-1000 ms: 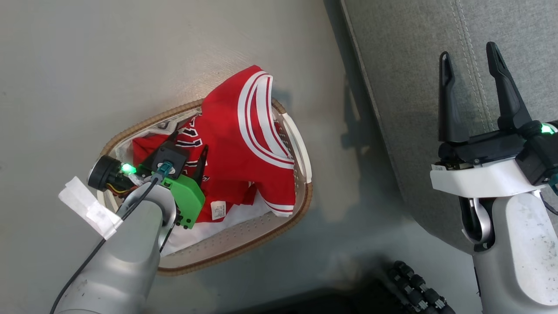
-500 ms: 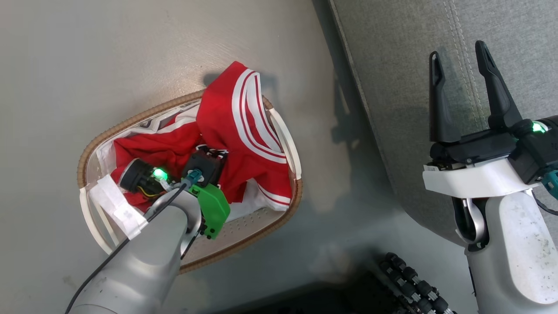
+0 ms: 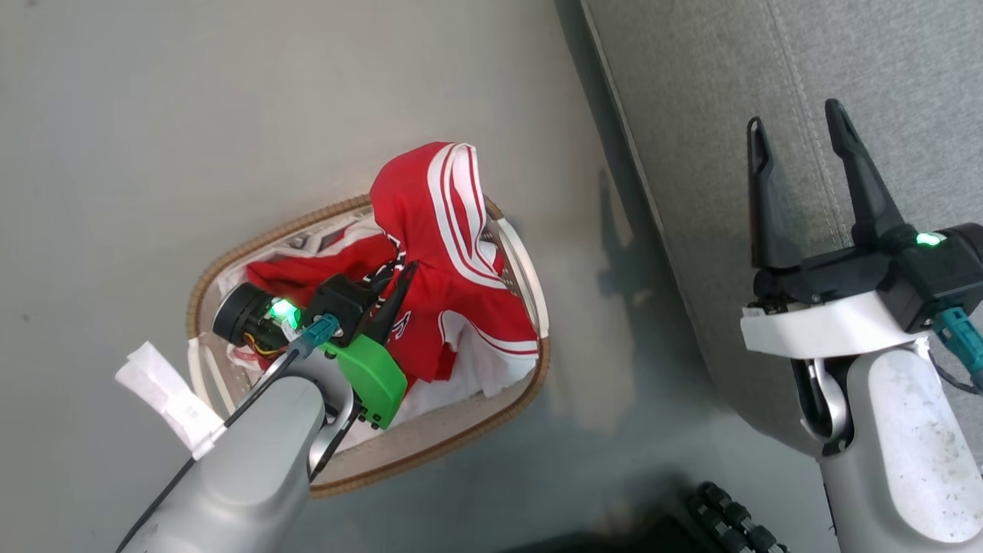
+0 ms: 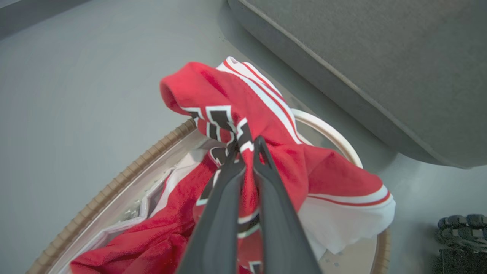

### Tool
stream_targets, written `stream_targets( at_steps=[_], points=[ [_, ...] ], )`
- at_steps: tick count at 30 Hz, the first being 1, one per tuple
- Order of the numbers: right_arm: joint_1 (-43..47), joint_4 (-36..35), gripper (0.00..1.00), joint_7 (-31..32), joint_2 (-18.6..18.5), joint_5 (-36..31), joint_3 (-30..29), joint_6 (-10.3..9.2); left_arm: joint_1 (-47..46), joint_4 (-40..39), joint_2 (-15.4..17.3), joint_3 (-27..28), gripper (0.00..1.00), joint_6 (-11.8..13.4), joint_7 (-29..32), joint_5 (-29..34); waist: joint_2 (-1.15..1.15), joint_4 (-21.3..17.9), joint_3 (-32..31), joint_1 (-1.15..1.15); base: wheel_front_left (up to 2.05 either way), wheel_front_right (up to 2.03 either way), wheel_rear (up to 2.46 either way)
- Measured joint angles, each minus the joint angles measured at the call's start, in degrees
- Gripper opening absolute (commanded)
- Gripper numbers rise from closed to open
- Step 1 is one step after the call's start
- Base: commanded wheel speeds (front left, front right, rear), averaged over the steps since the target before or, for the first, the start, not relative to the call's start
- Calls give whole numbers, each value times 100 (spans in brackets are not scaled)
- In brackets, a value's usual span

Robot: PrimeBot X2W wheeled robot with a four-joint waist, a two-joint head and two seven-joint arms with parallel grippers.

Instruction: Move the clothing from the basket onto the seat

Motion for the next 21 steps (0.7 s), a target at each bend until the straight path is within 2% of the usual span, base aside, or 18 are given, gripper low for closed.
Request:
stream_targets(
  at_steps=[8,12,21],
  points=[
    [352,230,100,0,3,-126,34,1,465,-1020,182,422,0,0,0,538,0,185,-721,0,0,0,0],
    [632,380,100,1,3,-188,56,1,560,-1413,243,593,0,0,0,593,0,274,-1184,-1,0,0,0],
    [1217,620,100,0,3,-227,243,1,378,-2134,724,547,0,0,0,684,0,425,-2336,-1,0,0,0]
  ],
)
